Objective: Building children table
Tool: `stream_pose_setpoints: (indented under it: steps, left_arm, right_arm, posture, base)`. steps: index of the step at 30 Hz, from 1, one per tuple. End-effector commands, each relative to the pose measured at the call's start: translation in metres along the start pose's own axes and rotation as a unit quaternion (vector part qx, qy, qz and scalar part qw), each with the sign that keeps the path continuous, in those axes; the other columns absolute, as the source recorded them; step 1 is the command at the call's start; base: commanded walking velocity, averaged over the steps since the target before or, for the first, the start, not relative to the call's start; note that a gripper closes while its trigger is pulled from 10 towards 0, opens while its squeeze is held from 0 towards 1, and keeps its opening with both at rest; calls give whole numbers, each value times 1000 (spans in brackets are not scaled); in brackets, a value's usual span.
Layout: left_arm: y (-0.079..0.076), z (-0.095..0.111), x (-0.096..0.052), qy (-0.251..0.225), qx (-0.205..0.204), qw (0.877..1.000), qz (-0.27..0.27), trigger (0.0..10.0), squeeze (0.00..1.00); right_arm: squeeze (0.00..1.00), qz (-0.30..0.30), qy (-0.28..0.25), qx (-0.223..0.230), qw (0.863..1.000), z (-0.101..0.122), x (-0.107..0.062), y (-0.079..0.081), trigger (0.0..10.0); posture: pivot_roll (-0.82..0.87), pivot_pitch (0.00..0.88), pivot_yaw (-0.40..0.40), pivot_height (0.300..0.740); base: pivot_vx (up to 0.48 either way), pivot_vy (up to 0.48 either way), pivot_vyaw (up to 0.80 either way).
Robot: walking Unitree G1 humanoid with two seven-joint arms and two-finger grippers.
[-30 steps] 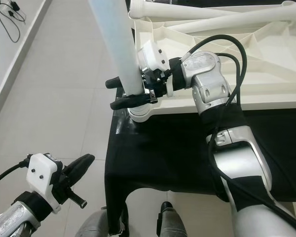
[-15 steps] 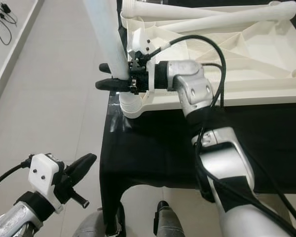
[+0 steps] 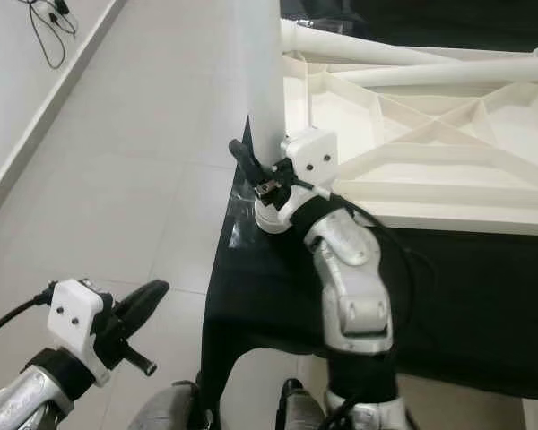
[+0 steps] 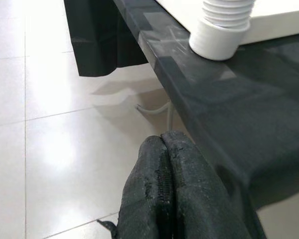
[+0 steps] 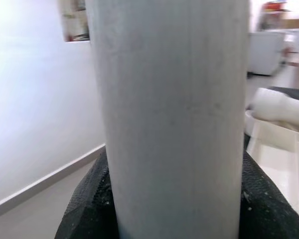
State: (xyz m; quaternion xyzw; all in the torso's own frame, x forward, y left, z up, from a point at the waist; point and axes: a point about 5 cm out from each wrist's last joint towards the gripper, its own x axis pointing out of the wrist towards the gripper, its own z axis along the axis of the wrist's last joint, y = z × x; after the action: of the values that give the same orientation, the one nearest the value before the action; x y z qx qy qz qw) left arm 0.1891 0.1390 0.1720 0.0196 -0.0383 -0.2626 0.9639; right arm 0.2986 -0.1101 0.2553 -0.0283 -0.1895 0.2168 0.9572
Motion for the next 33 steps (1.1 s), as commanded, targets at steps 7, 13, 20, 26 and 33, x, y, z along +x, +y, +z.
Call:
stream_pose_setpoints:
  steps: [7, 13, 20, 26, 33]
  left_arm:
    - [3, -9, -3, 20, -1, 1000, -5, 10000, 0]
    - [4, -10, -2, 20, 0, 1000, -5, 10000, 0]
    - [4, -9, -1, 17, 2, 1000, -3, 10000, 0]
    - [4, -8, -1, 16, 3, 1000, -3, 10000, 0]
    - [4, -8, -1, 16, 5, 1000, -4, 10000, 0]
  right_arm:
    - [0, -110, 139, 87, 980, -51, -18, 7, 10000]
    - [0, 2, 71, 87, 994, -23, 1, 8, 10000]
    - [0, 111, 59, 35, 991, -19, -1, 6, 10000]
    - [0, 184, 49, 22, 981, -21, -8, 4, 10000]
    - [0, 204, 32, 74, 976, -24, -6, -13, 10000]
  posture:
    - [43, 386, 65, 740]
    - [44, 382, 68, 740]
    - [50, 383, 62, 740]
    - [57, 387, 67, 740]
    - [64, 387, 69, 740]
  base:
    - [0, 0, 0]
    - [0, 0, 0]
    - [0, 0, 0]
    - [0, 0, 0]
    - [0, 0, 0]
